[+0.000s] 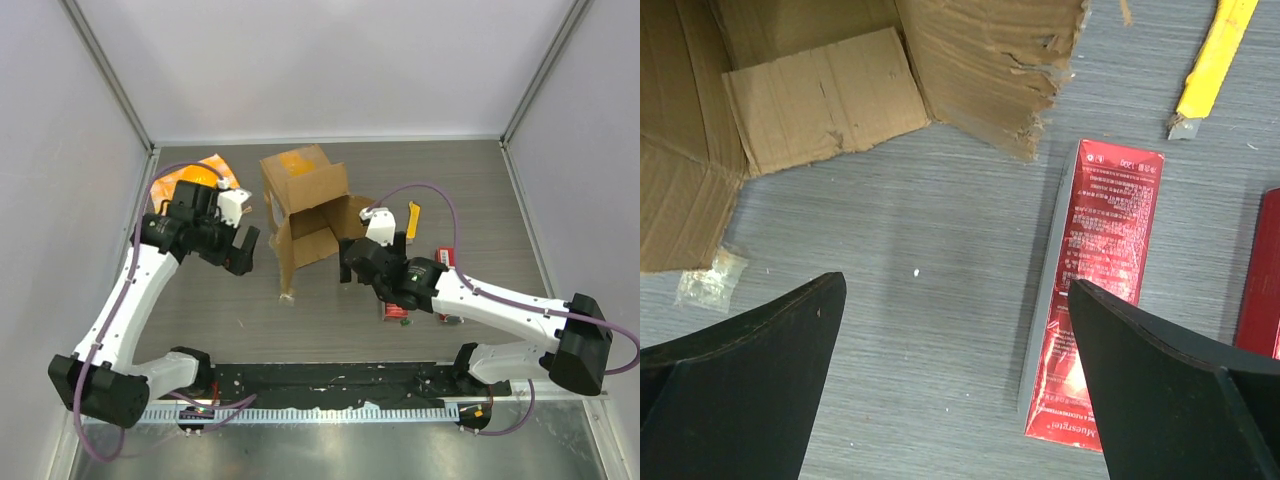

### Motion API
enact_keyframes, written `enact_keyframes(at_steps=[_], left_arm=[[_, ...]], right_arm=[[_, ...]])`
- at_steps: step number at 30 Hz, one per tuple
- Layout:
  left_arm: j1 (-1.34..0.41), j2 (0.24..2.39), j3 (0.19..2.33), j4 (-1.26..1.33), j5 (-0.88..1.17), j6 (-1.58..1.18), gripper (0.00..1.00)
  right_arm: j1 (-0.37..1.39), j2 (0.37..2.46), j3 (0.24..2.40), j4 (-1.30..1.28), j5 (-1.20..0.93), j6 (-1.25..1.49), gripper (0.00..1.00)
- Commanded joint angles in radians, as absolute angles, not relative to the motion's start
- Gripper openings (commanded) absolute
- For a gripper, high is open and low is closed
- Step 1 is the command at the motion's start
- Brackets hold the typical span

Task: Unpack the express box

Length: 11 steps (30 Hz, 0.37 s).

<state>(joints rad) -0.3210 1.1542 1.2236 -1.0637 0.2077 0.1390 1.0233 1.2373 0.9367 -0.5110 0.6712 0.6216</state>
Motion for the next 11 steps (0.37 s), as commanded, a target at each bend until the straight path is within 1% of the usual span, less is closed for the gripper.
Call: enact_keyframes(at_steps=[1, 3, 6, 11], left_arm=[[-0.164, 1.088, 1.146, -1.016, 0.377, 0.178, 1.0], [-0.099, 1.059, 1.114, -0.987, 0.376, 0.187, 1.0], [-0.057, 1.009, 1.065, -0.934, 0.342, 0.158, 1.0], [-0.016, 1.041, 1.029, -0.847, 0.379, 0.107, 1.0]], right_arm=[[1.025, 1.22, 0.966, -0.534, 0.621, 0.586, 1.0], [1.023, 1.206, 0.956, -0.517, 0.605, 0.569, 1.0], [1.025, 1.169, 0.939, -0.492, 0.598, 0.566, 1.0], [1.023, 1.141, 0.95, -0.489, 0.6, 0.572, 1.0]])
